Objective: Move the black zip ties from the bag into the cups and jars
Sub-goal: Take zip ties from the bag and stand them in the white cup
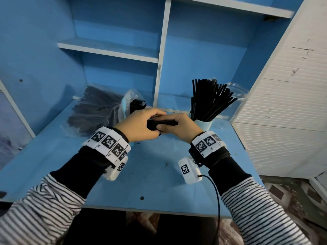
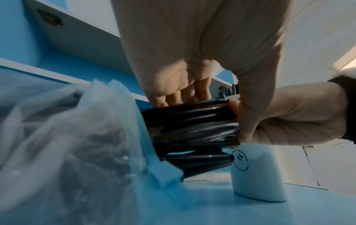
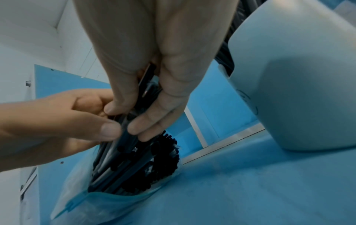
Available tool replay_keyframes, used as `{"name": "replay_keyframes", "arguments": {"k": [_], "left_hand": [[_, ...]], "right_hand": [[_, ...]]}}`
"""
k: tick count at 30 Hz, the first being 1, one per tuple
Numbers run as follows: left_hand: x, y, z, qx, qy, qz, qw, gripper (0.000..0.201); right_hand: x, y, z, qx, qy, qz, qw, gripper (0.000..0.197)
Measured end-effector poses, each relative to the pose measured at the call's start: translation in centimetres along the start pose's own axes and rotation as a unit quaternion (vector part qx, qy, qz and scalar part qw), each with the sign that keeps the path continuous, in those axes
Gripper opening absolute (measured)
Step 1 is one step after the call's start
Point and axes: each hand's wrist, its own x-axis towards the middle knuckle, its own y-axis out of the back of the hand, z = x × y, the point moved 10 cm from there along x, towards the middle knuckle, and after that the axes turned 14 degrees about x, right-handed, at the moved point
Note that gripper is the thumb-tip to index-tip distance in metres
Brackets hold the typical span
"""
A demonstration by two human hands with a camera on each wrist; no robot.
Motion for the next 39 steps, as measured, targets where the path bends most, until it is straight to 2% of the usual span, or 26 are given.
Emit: {"name": "replay_keyframes", "arguments": {"k": [3,5,10,17,25,31,37,39], "left_hand": [[0.8,-0.8,-0.4,0.035,0.015,-0.031,0.999,0.063],[1.1,-1.6,-0.9,0.061,0.030,-0.057,0.996,0.060],[1.5,-2.0,-1.4,0.135,0.041,-0.075,0.987,0.021],[1.0,-1.5,-1.8,0.130,0.035,-0.061,0.989,0.030],[0.6,-0.9,-2.6,0.137,0.033,-0.056,0.988,0.024],[0.0,-0.4,-2.8,0.137,0.024,-0.051,0.989,0.027],[0.1,0.1,-0.6,0.136,-0.018,-0.016,0.990,0.037],[0.3,0.2,0.8,0.130,-0.025,-0.006,0.991,0.034]], "right_hand": [[-0.4,0.2,0.1,-0.001,0.004,0.001,1.000,0.032],[-0.5,0.5,0.0,-0.015,0.011,0.013,1.000,0.030],[-0.7,0.7,-1.1,-0.030,0.033,0.013,0.999,0.028],[-1.1,-0.2,-1.5,-0.051,0.015,-0.012,0.999,0.029],[-1.4,1.3,-2.1,-0.090,0.048,0.035,0.994,0.022],[-3.6,3.5,-3.5,-0.106,0.034,0.044,0.993,0.021],[-5.2,4.1,-6.2,-0.184,0.044,0.041,0.981,0.022],[-5.3,3.7,-7.0,-0.202,0.049,0.040,0.977,0.022]]}}
